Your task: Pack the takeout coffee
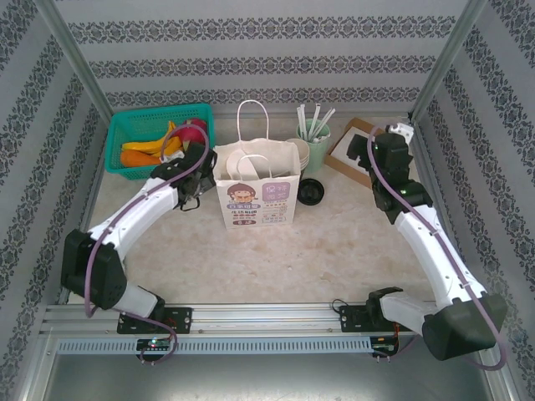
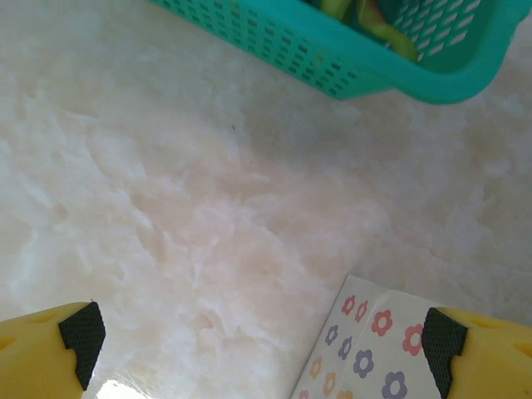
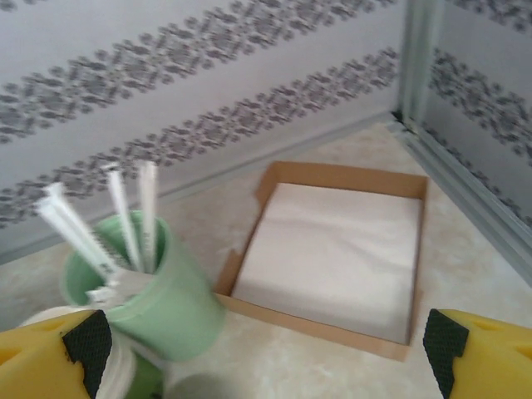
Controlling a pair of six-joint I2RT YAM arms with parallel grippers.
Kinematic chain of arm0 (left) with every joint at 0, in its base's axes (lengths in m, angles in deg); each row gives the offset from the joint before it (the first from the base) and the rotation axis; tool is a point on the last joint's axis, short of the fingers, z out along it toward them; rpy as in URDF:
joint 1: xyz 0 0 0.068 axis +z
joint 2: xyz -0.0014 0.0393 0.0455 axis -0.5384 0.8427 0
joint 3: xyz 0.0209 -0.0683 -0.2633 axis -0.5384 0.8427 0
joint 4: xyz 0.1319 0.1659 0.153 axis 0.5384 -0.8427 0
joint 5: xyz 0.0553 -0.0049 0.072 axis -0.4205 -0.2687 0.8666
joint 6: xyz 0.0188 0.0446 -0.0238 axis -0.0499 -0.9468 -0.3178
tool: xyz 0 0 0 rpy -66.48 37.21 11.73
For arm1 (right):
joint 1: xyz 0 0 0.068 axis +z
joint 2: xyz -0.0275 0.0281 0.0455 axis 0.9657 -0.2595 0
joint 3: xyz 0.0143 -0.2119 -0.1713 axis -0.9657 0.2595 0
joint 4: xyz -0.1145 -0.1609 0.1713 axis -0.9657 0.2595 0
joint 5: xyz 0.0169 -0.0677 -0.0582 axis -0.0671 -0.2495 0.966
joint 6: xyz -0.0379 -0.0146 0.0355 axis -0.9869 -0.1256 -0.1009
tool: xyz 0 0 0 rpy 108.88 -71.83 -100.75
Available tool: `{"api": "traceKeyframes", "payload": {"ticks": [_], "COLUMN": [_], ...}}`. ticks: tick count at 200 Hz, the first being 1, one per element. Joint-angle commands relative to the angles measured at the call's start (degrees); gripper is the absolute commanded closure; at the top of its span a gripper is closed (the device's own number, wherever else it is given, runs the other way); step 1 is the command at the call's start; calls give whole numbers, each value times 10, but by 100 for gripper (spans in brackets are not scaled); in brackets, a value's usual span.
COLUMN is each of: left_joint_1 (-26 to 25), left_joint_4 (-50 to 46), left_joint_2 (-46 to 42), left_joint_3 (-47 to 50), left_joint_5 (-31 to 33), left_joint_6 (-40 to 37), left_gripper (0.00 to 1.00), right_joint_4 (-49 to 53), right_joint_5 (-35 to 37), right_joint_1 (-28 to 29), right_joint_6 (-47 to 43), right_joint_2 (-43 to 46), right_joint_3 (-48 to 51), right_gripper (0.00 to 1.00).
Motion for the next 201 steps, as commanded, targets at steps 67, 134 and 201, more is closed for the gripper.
{"api": "traceKeyframes", "payload": {"ticks": [67, 134, 201], "left_joint_1": [78, 243, 309], "left_joint_4": [132, 274, 626], "left_joint_2": [-186, -175, -79], "left_joint_3": [106, 213, 376], "left_joint_5": [176, 96, -119], "left_joint_6": [-153, -274, -447], "left_gripper": [0, 0, 0], "right_joint_4": [-91, -143, -263], "right_joint_5": [115, 53, -60], "right_joint_1": [-57, -67, -88], "right_joint_6": [116, 46, -68], "right_joint_2": [22, -4, -77], "right_joint_3": [146, 166, 204], "right_gripper": [2, 2, 2]}}
